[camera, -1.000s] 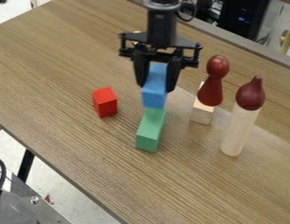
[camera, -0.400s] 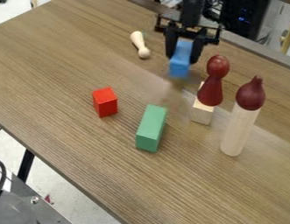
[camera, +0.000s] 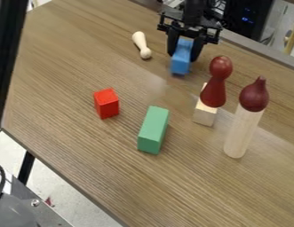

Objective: Move the blue thing

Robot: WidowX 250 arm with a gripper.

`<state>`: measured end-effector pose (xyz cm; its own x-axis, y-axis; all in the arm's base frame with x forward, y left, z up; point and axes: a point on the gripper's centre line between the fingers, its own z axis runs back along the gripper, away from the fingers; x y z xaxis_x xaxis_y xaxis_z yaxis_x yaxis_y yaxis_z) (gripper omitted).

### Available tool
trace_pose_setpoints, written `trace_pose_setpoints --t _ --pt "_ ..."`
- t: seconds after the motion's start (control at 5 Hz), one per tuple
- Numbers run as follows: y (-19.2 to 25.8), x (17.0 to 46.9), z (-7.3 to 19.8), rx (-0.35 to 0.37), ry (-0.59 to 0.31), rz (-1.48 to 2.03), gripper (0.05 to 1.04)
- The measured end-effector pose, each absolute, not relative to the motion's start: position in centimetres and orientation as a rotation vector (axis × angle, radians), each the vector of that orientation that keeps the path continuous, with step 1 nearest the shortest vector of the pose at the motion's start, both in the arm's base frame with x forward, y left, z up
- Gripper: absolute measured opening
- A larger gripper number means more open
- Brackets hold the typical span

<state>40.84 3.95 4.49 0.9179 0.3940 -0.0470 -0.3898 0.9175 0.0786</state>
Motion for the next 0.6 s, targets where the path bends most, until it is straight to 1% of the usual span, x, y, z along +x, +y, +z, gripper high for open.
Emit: trace_pose_setpoints --t 0.2,0.4,0.6 --pt "5.0 40.7 4.0 0.088 0.063 0.419 0.611" --pt "5.5 40.3 3.6 0.087 0.073 0.435 0.917" --pt "5.1 39.3 4.1 0.065 0.079 0.433 1.001"
